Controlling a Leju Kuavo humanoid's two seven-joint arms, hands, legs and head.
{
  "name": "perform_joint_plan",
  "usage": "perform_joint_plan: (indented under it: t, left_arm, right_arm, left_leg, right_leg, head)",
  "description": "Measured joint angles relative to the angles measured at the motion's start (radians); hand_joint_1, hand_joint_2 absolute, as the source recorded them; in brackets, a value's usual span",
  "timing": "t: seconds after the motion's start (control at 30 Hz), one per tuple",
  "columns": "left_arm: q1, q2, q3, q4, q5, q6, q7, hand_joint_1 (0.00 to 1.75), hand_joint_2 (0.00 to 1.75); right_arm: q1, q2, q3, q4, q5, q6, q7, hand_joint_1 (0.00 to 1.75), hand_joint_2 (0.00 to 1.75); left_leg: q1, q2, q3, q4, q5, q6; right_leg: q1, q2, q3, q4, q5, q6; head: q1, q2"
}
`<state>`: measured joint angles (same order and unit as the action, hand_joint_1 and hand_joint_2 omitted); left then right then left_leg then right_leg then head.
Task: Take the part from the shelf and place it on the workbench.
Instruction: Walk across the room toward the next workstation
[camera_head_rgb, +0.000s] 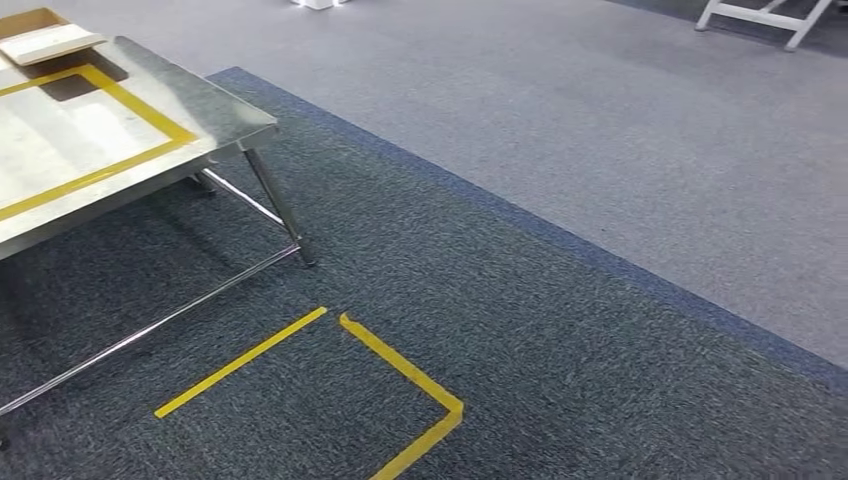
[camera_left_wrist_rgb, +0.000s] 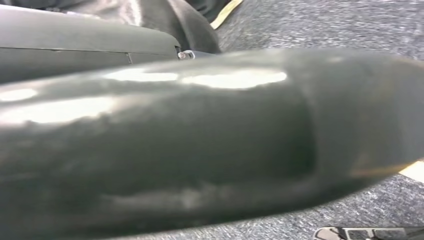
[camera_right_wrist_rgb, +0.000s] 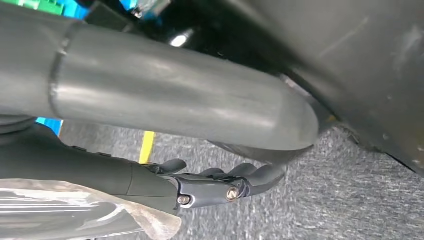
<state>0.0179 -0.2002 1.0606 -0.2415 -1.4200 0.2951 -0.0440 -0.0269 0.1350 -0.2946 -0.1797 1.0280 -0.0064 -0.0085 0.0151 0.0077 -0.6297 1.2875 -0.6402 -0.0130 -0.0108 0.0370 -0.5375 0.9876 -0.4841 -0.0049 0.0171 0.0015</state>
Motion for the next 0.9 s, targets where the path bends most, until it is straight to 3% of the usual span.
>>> perform_joint_plan:
  t: [0.07,0.13,0.2,0.27,0.33,0.4,0.47,0.5,0.53,0.6,0.67,0.7,0.77,0.8,0.83,0.9]
  left_arm:
    - [0.001,0.002,0.003,0.000,0.000,-0.005,0.001,0.00,0.00]
    - [0.002,0.006,0.009,0.000,0.002,-0.008,0.001,0.00,0.00]
    - [0.002,0.009,0.014,0.000,0.002,-0.014,0.002,0.00,0.00]
    - [0.000,0.011,0.017,0.000,0.004,-0.018,0.004,0.00,0.00]
    - [-0.018,0.014,0.027,0.000,0.039,-0.010,0.032,0.00,0.00]
    - [-0.065,0.023,0.056,0.000,0.101,0.000,0.095,0.00,0.00]
    - [-0.119,0.041,0.087,0.000,0.140,0.002,0.141,0.00,0.00]
    - [-0.141,0.050,0.097,0.000,0.147,0.005,0.150,0.00,0.00]
    - [-0.159,0.058,0.104,0.000,0.151,0.008,0.152,0.00,0.00]
    - [-0.180,0.070,0.113,0.000,0.155,0.012,0.153,0.00,0.00]
    - [-0.187,0.078,0.119,0.001,0.162,0.011,0.153,0.00,0.00]
    - [-0.187,0.082,0.122,0.001,0.166,0.010,0.153,0.00,0.00]
    - [-0.188,0.086,0.129,0.001,0.171,0.007,0.153,0.00,0.00]
    - [-0.190,0.089,0.131,0.001,0.171,0.004,0.153,0.00,0.00]
    - [-0.192,0.091,0.132,0.001,0.170,-0.001,0.155,0.00,0.00]
    - [-0.192,0.096,0.133,0.001,0.166,-0.011,0.159,0.00,0.00]
  right_arm:
    - [0.000,0.002,0.001,0.000,0.001,-0.002,0.000,0.00,0.00]
    - [-0.003,0.006,0.003,0.000,0.002,-0.001,0.006,0.00,0.00]
    - [-0.006,0.009,0.005,0.000,0.003,0.002,0.012,0.00,0.00]
    - [-0.006,0.009,0.006,0.000,0.006,0.010,0.014,0.00,0.00]
    - [-0.011,0.009,0.017,0.000,0.042,0.044,0.022,0.00,0.00]
    - [-0.037,0.009,0.051,-0.002,0.104,0.100,0.050,0.00,0.00]
    - [-0.071,0.011,0.089,-0.007,0.139,0.149,0.086,0.00,0.00]
    - [-0.083,0.013,0.102,-0.008,0.146,0.169,0.099,0.00,0.00]
    - [-0.089,0.015,0.114,-0.010,0.151,0.185,0.106,0.00,0.00]
    - [-0.094,0.016,0.135,-0.013,0.161,0.205,0.108,0.00,0.00]
    - [-0.097,0.017,0.149,-0.017,0.162,0.202,0.105,0.00,0.00]
    - [-0.098,0.017,0.153,-0.018,0.158,0.197,0.105,0.00,0.00]
    - [-0.097,0.020,0.159,-0.019,0.154,0.189,0.105,0.00,0.00]
    - [-0.096,0.022,0.161,-0.019,0.153,0.187,0.106,0.00,0.00]
    - [-0.096,0.023,0.164,-0.019,0.152,0.186,0.108,0.00,0.00]
    - [-0.097,0.025,0.167,-0.019,0.148,0.184,0.116,0.00,0.00]
  left_leg:
    - [0.000,-0.013,0.036,-0.089,0.070,0.009]
    - [0.002,-0.070,0.086,-0.220,0.133,0.020]
    - [0.002,-0.107,0.103,-0.274,0.142,0.022]
    - [0.001,-0.088,0.103,-0.283,0.144,0.024]
    - [0.004,-0.060,0.105,-0.295,0.152,0.034]
    - [0.003,-0.027,0.103,-0.301,0.157,0.041]
    - [0.000,0.007,0.099,-0.300,0.159,0.042]
    - [0.000,0.024,0.099,-0.300,0.159,0.042]
    - [0.000,0.039,0.100,-0.299,0.159,0.041]
    - [-0.001,0.063,0.105,-0.298,0.156,0.036]
    - [-0.006,0.085,0.108,-0.294,0.152,0.026]
    - [-0.008,0.096,0.108,-0.292,0.151,0.020]
    - [-0.009,0.118,0.110,-0.291,0.150,0.009]
    - [-0.008,0.115,0.110,-0.283,0.144,0.003]
    - [-0.006,0.096,0.104,-0.262,0.128,-0.001]
    - [-0.002,0.036,0.065,-0.160,0.066,-0.007]
  right_leg:
    - [0.002,0.032,0.001,0.003,0.001,0.000]
    - [0.002,0.061,-0.004,0.008,0.001,0.004]
    - [-0.002,0.086,-0.018,0.013,0.005,0.017]
    - [-0.007,0.106,-0.034,0.014,0.010,0.032]
    - [-0.005,0.069,-0.058,0.043,-0.009,0.042]
    - [-0.001,0.005,-0.112,0.146,-0.066,0.048]
    - [-0.001,-0.019,-0.167,0.266,-0.114,0.054]
    - [-0.003,-0.026,-0.173,0.289,-0.114,0.056]
    - [-0.005,-0.034,-0.158,0.271,-0.096,0.058]
    - [-0.007,-0.066,-0.081,0.143,-0.036,0.056]
    - [0.000,-0.109,-0.019,0.033,-0.005,0.045]
    - [0.005,-0.118,-0.010,0.013,-0.003,0.037]
    - [0.009,-0.099,-0.014,0.011,-0.001,0.023]
    - [0.007,-0.088,-0.016,0.009,0.002,0.017]
    - [0.005,-0.077,-0.016,0.007,0.005,0.011]
    - [0.002,-0.053,-0.016,0.004,0.010,0.001]
  head:
    - [0.000,0.000]
    - [0.001,0.000]
    - [0.000,0.000]
    - [-0.001,0.000]
    - [0.004,0.000]
    - [0.012,0.000]
    - [0.014,0.000]
    - [0.014,0.000]
    - [0.014,0.000]
    - [0.014,0.000]
    - [0.014,0.000]
    - [0.014,0.000]
    - [0.014,0.000]
    - [0.013,0.000]
    - [0.012,0.000]
    - [0.006,0.000]
